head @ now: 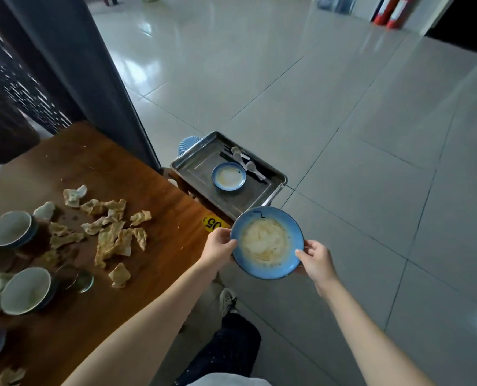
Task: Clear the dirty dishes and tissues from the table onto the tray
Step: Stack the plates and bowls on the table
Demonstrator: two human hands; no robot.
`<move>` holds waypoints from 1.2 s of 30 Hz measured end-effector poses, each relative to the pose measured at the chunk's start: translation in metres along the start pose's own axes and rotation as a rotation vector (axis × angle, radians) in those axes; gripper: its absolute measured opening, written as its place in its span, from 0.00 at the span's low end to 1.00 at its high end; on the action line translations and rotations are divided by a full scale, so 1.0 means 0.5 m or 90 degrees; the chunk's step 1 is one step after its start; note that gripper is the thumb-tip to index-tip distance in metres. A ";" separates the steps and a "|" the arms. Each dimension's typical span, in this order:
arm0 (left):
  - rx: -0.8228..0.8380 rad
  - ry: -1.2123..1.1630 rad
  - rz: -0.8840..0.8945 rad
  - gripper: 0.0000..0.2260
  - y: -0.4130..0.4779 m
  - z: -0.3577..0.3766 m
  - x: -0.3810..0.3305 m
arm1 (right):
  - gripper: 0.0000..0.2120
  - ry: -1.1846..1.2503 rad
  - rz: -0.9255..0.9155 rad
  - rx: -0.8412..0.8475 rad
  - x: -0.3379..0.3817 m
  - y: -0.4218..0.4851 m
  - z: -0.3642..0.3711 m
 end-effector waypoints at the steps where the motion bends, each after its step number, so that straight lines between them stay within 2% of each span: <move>1: 0.000 0.014 0.001 0.08 0.029 0.010 -0.017 | 0.08 -0.004 0.003 -0.001 0.016 0.031 -0.005; 6: 0.003 -0.024 -0.024 0.08 0.173 0.036 -0.098 | 0.08 -0.028 0.011 -0.001 0.115 0.186 -0.008; 12: -0.034 -0.025 -0.049 0.07 0.317 0.002 -0.160 | 0.10 -0.021 0.041 0.029 0.195 0.331 0.069; 22: -0.165 -0.080 -0.147 0.08 0.488 -0.050 -0.137 | 0.10 -0.106 0.070 0.176 0.265 0.572 0.204; 27: -0.263 -0.113 -0.208 0.09 0.597 -0.045 -0.099 | 0.11 -0.207 0.059 0.257 0.278 0.734 0.270; 36: -0.376 -0.265 -0.362 0.16 0.766 0.003 0.046 | 0.10 -0.387 0.034 0.294 0.232 0.962 0.392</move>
Point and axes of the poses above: each hand's wrist, its own y-axis towards the middle knuckle, its own z-axis out of the palm, x = y × z, the point moved 7 cm from there along y, towards the middle knuckle, and after that the axes turned 14 degrees about -y, right-handed, at the moved point
